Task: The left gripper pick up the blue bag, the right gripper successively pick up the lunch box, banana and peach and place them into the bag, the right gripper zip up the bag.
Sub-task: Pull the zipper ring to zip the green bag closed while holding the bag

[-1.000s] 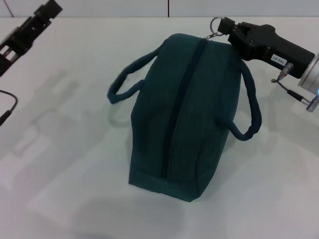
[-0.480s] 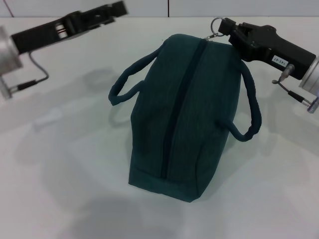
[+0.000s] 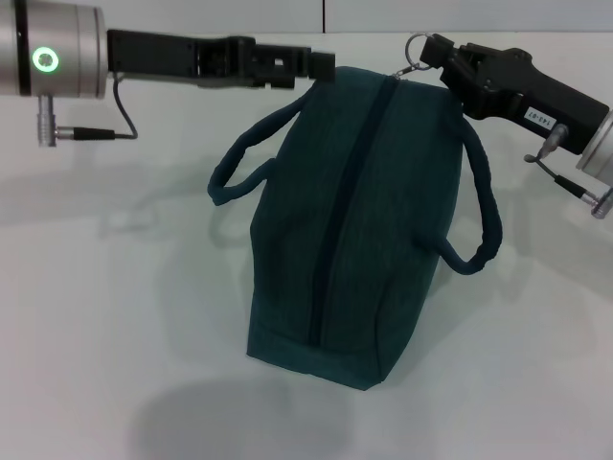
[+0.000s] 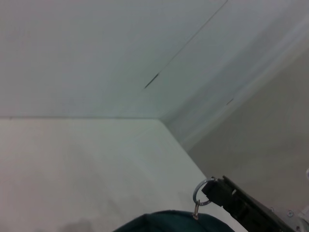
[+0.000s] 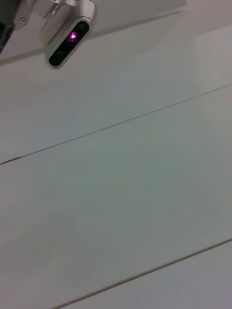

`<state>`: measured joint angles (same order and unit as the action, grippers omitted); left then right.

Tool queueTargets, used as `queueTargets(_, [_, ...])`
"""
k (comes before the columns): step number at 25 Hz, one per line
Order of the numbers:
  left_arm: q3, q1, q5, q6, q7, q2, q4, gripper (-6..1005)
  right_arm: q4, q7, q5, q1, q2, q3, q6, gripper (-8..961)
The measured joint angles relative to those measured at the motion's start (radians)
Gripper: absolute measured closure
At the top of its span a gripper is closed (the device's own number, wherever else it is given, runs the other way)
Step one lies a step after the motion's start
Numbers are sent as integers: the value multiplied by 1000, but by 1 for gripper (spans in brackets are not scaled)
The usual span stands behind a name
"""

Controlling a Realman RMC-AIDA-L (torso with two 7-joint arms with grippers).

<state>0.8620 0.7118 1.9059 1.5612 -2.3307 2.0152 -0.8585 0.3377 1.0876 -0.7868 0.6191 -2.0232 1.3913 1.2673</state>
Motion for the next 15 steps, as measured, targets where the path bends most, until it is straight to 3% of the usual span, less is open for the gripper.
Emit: queueTargets(15, [83,-48,8,3,-67,39,-53,111,0,-4,0,-3,0,0,1,870])
